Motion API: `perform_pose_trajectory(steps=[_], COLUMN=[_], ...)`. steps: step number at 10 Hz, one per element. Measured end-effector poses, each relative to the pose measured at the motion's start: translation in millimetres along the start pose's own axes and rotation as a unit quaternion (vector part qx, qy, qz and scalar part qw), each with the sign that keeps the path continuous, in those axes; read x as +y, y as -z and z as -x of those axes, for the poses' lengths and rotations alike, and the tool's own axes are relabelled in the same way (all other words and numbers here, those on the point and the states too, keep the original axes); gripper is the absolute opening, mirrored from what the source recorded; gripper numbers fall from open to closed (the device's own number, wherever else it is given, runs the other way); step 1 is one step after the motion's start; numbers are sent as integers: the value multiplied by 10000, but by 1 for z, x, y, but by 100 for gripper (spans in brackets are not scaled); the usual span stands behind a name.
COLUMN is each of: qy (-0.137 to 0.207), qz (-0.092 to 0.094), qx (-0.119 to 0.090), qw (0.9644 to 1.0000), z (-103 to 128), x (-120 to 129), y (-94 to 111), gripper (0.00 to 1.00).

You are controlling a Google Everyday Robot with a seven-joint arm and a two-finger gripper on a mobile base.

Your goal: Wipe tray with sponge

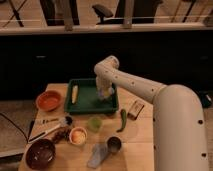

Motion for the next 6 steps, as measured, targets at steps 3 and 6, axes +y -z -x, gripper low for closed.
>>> perform_pose_trajectory(steps=[3, 6], qy=[-38, -83], qz=[57, 118], qx=[-23, 21], qw=[10000, 9999], z=[-1, -9], x=[-4, -2], y=[0, 0], gripper=[0, 0])
